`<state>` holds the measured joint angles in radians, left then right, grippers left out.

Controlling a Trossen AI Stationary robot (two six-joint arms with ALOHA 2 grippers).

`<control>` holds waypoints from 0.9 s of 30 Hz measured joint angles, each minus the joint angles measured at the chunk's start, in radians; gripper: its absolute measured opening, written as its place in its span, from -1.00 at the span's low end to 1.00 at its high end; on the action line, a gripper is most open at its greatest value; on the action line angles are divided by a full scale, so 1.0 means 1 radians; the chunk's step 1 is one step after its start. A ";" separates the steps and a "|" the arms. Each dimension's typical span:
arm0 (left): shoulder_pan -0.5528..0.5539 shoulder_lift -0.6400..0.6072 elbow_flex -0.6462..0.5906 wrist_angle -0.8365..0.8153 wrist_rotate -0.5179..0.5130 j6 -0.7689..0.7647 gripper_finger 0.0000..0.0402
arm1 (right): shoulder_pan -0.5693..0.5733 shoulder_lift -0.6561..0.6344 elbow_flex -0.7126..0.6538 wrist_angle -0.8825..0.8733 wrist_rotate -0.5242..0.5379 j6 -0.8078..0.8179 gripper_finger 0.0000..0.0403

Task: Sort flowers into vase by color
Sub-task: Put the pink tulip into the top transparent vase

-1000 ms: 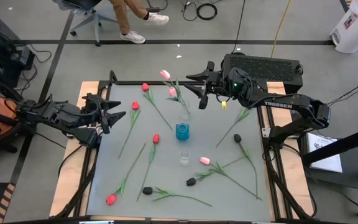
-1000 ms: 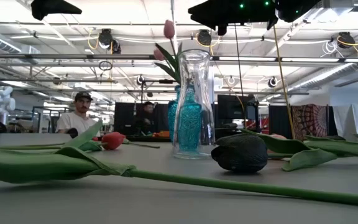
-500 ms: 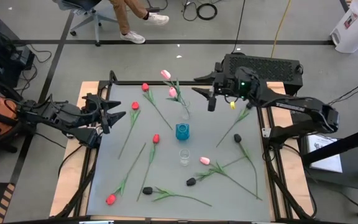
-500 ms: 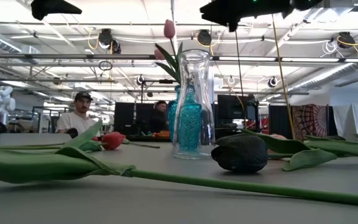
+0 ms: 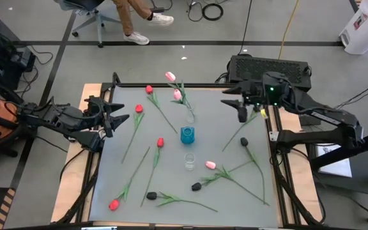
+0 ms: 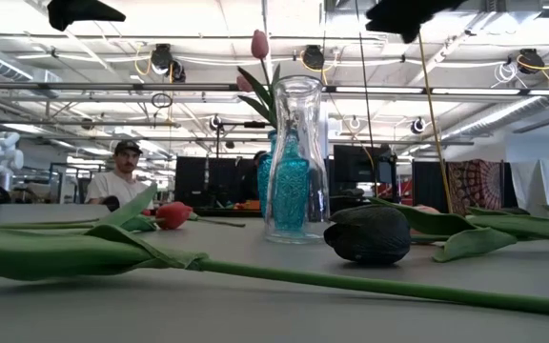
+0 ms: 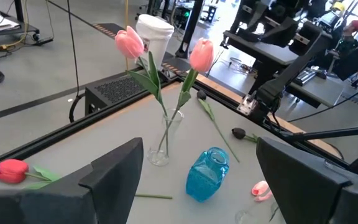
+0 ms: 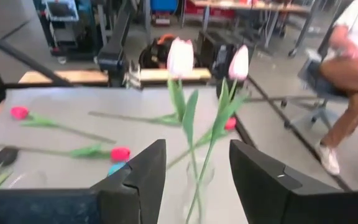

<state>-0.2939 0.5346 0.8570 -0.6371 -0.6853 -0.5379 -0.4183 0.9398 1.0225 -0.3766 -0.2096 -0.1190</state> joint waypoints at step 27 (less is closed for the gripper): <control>0.000 0.000 0.000 0.000 0.000 0.000 0.59 | 0.186 -0.163 0.000 -0.426 0.002 0.352 -0.16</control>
<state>-0.2939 0.5346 0.8570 -0.6370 -0.6853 -0.5380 -0.2320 0.7772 1.0229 -0.8022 -0.2081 0.2327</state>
